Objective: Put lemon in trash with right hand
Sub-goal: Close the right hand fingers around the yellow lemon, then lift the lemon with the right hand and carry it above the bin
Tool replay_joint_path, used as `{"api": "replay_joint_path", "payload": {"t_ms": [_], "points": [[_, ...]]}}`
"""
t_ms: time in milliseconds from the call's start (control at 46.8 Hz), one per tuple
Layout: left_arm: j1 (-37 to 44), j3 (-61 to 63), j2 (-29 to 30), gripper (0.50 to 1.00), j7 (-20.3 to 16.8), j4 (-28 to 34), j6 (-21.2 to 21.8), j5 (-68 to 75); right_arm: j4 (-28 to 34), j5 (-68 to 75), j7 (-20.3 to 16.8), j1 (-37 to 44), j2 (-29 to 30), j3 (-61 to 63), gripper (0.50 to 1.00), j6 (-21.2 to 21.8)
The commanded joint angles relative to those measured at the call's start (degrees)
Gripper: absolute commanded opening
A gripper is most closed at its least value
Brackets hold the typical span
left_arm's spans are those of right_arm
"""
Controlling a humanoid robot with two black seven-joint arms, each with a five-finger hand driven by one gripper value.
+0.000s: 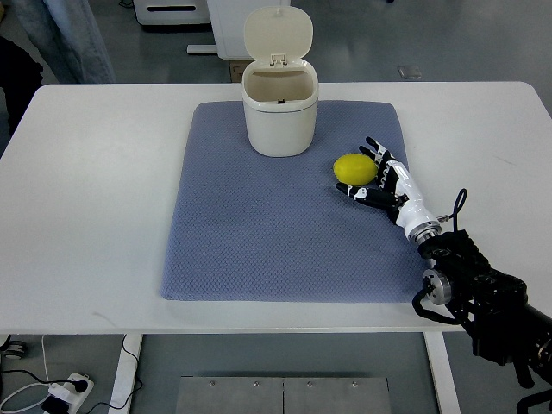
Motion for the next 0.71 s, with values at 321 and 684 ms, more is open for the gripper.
{"api": "replay_joint_path", "payload": {"t_ms": [321, 684], "points": [[0.0, 0.0, 0.0, 1.000, 0.0, 0.0, 0.0, 0.0, 0.1, -0.1, 0.1, 0.1, -0.2, -2.9, 0.619, -0.1], [0.0, 0.0, 0.0, 1.000, 0.0, 0.0, 0.0, 0.0, 0.1, -0.2, 0.1, 1.0, -0.9, -3.3, 0.500, 0.0]]}}
